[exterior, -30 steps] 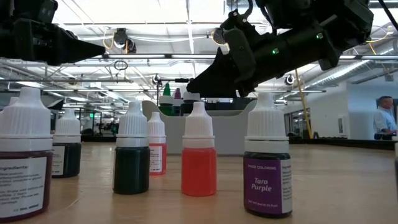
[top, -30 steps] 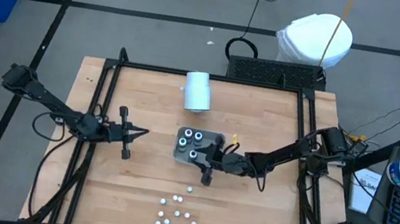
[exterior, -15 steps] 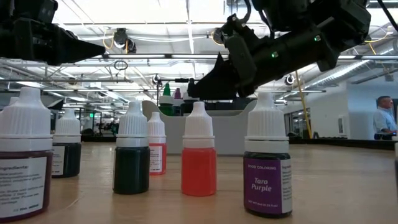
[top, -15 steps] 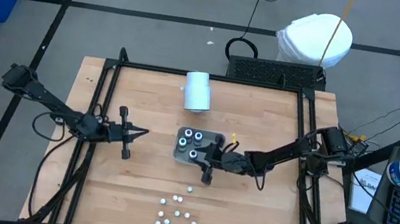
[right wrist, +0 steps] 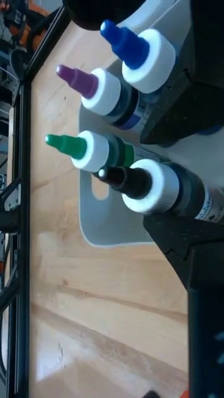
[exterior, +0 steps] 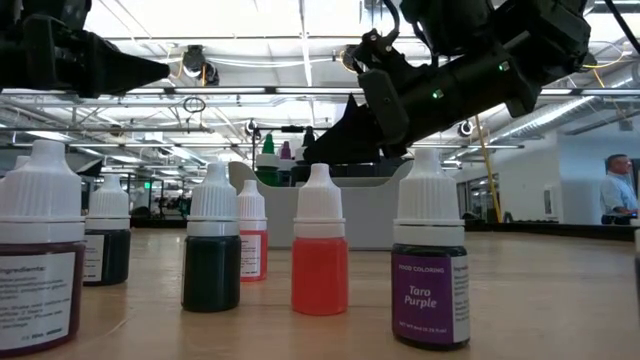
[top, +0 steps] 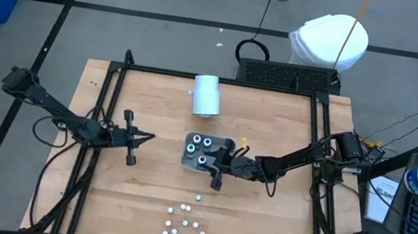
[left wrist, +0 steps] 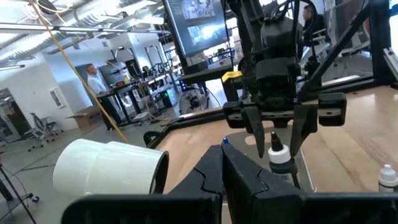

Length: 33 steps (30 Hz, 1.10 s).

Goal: Pick & Place food coloring
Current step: Put the black food coloring bottle into the gray bin

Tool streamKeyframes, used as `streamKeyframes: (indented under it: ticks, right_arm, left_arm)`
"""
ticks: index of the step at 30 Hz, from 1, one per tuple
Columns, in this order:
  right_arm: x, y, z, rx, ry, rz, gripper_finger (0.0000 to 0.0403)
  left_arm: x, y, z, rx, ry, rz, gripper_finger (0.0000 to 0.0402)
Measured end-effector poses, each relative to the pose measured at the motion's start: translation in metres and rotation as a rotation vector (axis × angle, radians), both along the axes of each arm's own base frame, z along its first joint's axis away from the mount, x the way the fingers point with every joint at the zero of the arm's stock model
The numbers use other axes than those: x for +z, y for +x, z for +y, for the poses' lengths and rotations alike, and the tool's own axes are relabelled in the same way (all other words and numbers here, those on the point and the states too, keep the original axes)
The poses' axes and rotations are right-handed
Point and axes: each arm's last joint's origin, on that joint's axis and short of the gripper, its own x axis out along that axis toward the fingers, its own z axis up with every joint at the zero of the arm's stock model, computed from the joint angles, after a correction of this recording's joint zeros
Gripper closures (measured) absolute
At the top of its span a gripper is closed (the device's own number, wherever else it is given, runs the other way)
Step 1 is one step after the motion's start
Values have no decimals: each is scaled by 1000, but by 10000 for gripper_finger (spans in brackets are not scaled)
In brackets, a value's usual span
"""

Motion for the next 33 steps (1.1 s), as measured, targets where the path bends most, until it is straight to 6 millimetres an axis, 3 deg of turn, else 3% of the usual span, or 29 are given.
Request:
streamKeyframes:
  ticks: [13,18,33]
  right_arm:
    - [-8,4,-4,44,-51,7,269]
    - [-18,7,-2,83,-37,-6,270]
    - [-16,6,2,94,-42,0,259]
  left_arm:
    - [1,0,0,2,14,-8,392]
    - [1,0,0,2,16,-8,392]
    - [1,0,0,-7,13,-6,392]
